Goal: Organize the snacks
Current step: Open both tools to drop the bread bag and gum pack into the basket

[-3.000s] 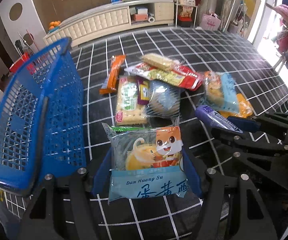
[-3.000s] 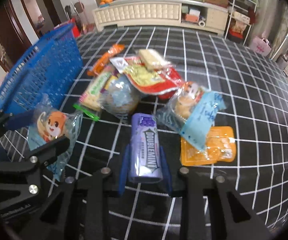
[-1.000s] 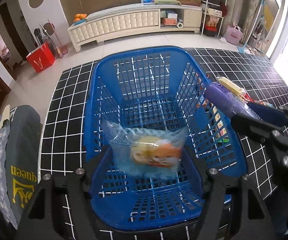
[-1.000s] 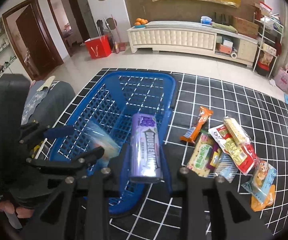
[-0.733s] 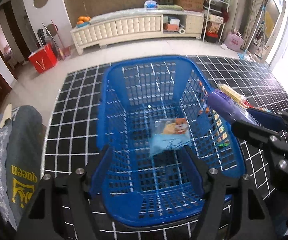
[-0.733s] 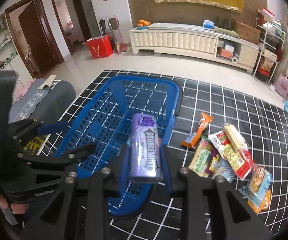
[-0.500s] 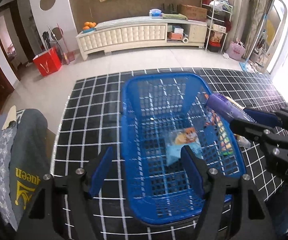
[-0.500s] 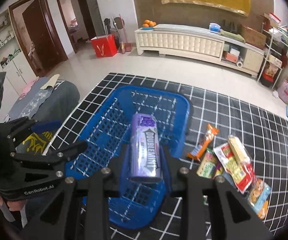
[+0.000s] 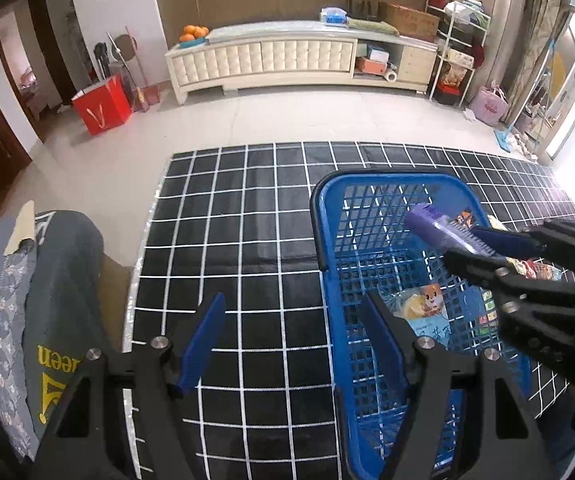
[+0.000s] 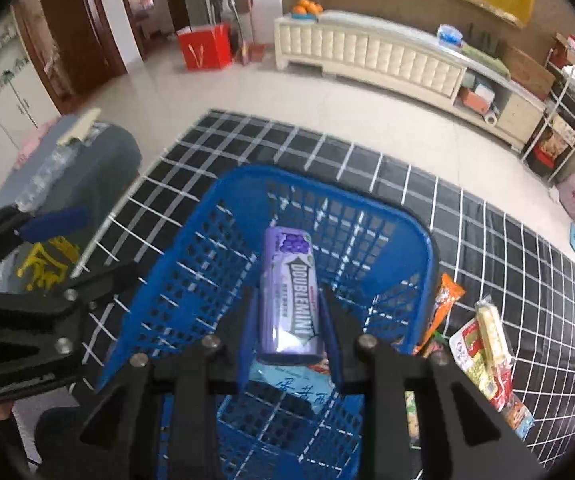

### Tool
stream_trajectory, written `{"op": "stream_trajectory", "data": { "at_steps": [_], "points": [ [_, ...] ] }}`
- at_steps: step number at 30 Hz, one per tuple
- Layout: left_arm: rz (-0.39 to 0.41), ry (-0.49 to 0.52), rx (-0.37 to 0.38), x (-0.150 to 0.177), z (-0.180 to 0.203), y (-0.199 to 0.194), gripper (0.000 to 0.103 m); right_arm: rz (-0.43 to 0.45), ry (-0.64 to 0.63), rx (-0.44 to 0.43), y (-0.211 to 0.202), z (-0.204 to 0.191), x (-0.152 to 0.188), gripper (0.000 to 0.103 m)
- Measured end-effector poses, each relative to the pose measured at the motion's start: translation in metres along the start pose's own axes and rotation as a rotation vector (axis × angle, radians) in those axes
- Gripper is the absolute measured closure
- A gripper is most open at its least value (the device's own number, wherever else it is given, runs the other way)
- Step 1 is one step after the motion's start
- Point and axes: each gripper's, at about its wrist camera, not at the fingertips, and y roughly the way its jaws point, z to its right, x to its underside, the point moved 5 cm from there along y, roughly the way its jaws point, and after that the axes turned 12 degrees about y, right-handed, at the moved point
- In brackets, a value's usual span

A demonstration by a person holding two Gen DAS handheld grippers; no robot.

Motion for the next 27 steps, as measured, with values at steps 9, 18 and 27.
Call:
{"op": "stream_trajectory", "data": {
  "at_steps": [9,18,27],
  "points": [
    [-0.001,0.021,0.022,-0.008,0.009,0.021,0.035,-0.107,0.019,0.093,0.040,0.020,0.004,0.068],
    [-0.027,0.017,0.009,-0.002,0.005,0.022,0.035,-0.017,-0.008,0.136,0.012,0.021,-0.001,0.036],
    [-0.011,0.030,0.009,0.004,0.028,-0.008,0.035,0.040,0.035,0.094,-0.047,0.034,0.012,0.036]
  ]
}}
